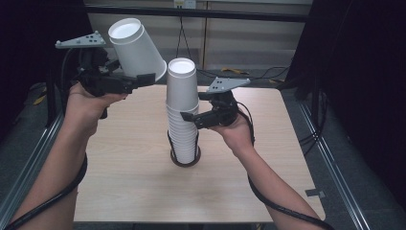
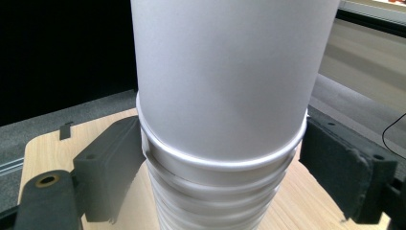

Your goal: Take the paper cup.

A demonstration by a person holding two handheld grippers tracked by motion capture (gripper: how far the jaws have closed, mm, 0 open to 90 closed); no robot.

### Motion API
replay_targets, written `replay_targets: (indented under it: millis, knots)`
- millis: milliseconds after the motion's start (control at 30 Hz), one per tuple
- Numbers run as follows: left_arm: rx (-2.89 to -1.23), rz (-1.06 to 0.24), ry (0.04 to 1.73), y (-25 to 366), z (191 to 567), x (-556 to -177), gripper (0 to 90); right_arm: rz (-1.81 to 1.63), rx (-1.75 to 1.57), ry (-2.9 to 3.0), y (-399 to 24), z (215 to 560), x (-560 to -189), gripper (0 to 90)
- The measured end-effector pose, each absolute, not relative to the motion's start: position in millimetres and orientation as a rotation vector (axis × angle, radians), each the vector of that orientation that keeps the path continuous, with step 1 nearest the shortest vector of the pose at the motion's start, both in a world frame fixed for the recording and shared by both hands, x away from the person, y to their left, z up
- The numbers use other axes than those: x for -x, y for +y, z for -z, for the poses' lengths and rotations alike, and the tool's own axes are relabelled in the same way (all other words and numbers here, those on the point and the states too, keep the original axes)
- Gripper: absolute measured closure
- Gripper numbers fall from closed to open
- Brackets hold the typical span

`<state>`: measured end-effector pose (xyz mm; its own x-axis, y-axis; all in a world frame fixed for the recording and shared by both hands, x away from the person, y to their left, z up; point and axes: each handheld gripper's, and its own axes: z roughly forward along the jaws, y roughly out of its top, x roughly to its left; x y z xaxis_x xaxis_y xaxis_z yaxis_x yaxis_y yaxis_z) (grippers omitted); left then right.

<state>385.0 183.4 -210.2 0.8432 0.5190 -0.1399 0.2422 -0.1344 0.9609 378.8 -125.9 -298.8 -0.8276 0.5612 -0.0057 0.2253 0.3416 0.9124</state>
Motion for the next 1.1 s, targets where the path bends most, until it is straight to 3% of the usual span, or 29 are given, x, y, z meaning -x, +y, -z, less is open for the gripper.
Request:
replay_targets:
  millis: [1100]
  knots:
    - [-1.985,-0.257,0.674,209,291,-371,11.8,-1.584,-0.712,2.226,-137,297,-365,12.4]
